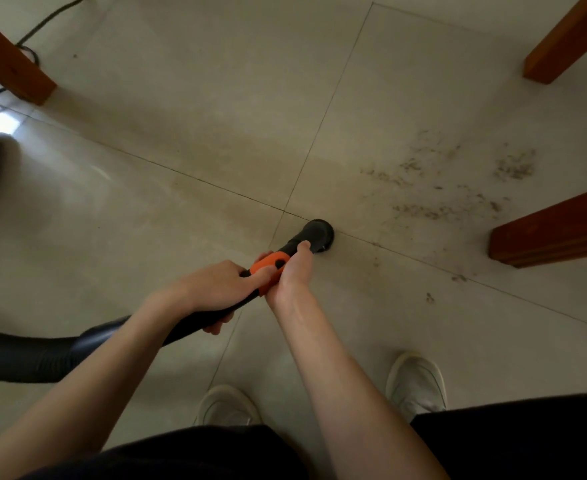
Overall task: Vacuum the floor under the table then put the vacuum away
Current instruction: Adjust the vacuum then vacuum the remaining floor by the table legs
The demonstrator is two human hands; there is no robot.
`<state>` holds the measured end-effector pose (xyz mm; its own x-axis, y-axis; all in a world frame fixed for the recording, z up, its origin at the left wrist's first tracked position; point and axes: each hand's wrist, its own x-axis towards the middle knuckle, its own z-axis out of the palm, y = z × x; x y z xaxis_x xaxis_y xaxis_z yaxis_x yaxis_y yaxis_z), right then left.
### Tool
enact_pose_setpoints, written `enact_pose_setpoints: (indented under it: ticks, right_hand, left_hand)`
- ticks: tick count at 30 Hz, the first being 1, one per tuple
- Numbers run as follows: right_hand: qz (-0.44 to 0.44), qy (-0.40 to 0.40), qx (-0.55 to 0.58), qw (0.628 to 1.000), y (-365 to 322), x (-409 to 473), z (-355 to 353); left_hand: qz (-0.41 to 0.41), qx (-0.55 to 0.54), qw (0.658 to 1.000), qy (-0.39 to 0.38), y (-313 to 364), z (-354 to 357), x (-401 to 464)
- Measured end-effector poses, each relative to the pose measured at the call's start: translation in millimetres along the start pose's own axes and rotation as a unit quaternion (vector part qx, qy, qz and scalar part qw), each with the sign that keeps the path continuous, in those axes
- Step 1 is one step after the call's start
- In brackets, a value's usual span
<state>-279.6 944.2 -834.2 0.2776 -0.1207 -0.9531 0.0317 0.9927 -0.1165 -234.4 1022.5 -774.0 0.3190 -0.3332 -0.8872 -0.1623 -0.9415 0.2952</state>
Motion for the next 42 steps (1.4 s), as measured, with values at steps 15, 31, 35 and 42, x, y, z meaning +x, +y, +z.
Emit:
enact_pose_setpoints:
  ticks: [15, 31, 35, 42]
  right_hand:
    - [0.007, -0.053, -0.139, 0.989, -9.2, 18.1, 40.6]
    - [-0.092, -0.007, -0.139, 0.986, -131.7, 32.0, 42.6]
    - [-0.084, -0.009, -0.142, 0.986, -149.4, 29.9, 49.3]
    - [-0.091, -0.017, -0.163, 0.982, -150.9, 27.1, 37.6]
  left_hand:
    - [-0.017, -0.088, 0.986, 0.137, -1.8, -5.6, 8.8]
    - [0.110, -0.022, 0.991, 0.071, 75.2, -24.1, 49.9]
    - [0.111, -0.008, 0.988, 0.104, 92.2, -35.8, 56.7]
    - [0.118, -0.020, 0.985, 0.124, 94.7, -21.2, 60.7]
